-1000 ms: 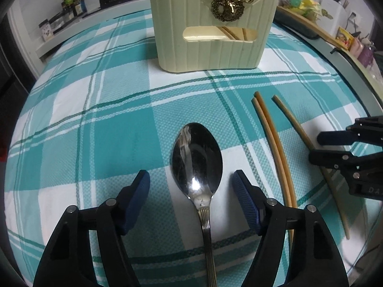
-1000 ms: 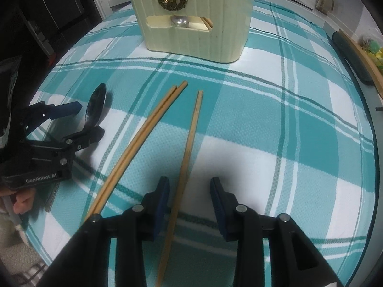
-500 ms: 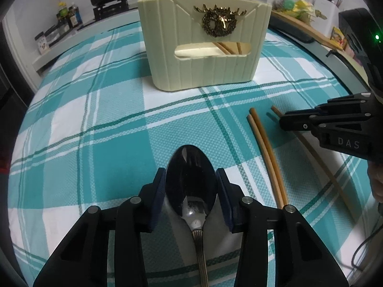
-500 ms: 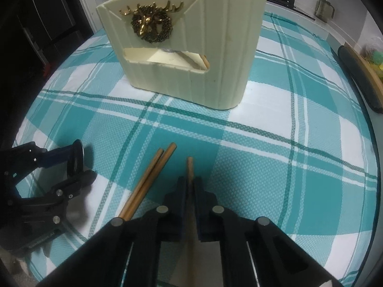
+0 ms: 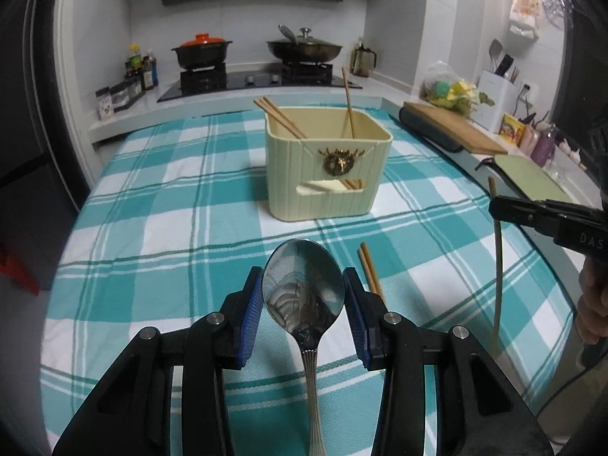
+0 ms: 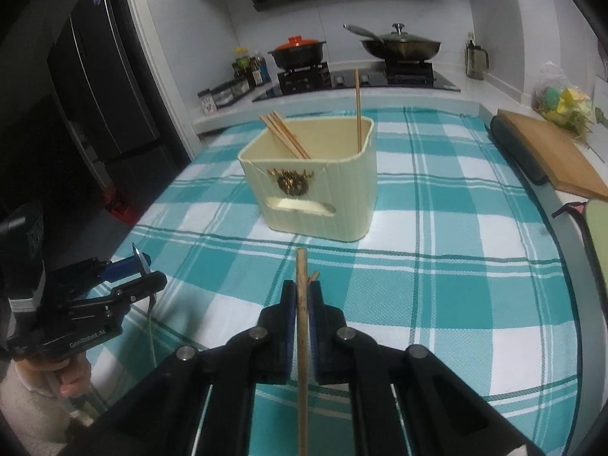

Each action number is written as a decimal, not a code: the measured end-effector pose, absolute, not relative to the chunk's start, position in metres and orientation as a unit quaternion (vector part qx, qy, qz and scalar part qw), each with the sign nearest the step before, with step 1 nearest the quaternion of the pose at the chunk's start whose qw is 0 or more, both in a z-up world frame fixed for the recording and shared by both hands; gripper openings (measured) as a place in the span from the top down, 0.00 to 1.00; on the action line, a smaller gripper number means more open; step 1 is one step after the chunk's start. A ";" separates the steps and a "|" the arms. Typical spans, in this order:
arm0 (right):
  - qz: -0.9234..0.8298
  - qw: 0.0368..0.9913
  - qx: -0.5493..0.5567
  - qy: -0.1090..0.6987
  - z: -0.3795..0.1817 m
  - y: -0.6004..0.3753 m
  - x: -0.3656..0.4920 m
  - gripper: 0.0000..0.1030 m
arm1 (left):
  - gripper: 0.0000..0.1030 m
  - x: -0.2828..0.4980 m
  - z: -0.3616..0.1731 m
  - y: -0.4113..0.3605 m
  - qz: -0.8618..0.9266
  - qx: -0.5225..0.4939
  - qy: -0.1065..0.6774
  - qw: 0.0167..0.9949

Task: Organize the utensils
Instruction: 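Carry the spoon over the cream holder while the right tool carries its chopstick, then open the left tool into the holder while the right tool releases its chopstick, then withdraw both open tools and move them toward the chopsticks on the cloth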

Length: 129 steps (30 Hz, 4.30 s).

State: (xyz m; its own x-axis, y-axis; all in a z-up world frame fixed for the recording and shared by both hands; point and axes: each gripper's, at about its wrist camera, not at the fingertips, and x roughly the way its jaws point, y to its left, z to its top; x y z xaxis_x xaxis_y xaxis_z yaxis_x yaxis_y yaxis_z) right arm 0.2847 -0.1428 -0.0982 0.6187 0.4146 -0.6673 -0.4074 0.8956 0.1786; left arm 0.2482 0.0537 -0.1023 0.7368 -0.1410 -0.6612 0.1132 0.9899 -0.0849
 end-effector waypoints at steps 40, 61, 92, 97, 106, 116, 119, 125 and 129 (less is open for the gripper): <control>0.201 0.953 0.005 0.225 -0.029 -0.163 0.210 0.94 | 0.60 0.222 -0.049 0.078 -0.076 -0.078 0.304 0.947; 0.204 0.947 -0.011 0.250 -0.033 -0.163 0.241 0.94 | 0.60 0.255 -0.045 0.080 -0.085 -0.066 0.319 0.941; 0.229 0.940 -0.070 0.243 0.013 -0.088 0.473 0.94 | 0.60 0.492 -0.020 0.067 -0.055 -0.085 0.314 0.944; 0.231 0.922 -0.069 0.304 -0.027 -0.081 0.506 0.94 | 0.59 0.513 -0.056 0.066 -0.041 -0.087 0.365 0.926; 0.231 0.931 -0.005 0.284 -0.015 -0.096 0.506 0.67 | 0.30 0.470 -0.019 0.096 -0.031 -0.097 0.349 0.932; 0.239 0.939 -0.072 0.236 0.032 -0.131 0.360 0.55 | 0.16 0.312 -0.006 0.109 -0.049 0.006 0.364 0.930; 0.228 0.940 -0.099 0.233 0.025 -0.144 0.313 0.55 | 0.14 0.267 -0.022 0.103 -0.059 0.006 0.370 0.927; 0.191 0.948 -0.127 0.219 0.002 -0.161 0.236 0.55 | 0.11 0.202 -0.067 0.077 -0.063 -0.036 0.365 0.928; 0.175 0.955 -0.111 0.214 -0.023 -0.168 0.199 0.55 | 0.11 0.184 -0.095 0.056 -0.070 -0.071 0.364 0.926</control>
State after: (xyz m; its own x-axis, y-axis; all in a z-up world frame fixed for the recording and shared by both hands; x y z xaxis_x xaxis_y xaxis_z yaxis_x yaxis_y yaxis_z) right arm 0.1987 -0.1678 -0.0227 0.8471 0.2858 -0.4480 -0.3807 0.9146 -0.1362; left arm 0.1837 0.0564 -0.0948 0.7255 -0.1804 -0.6641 0.0771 0.9803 -0.1821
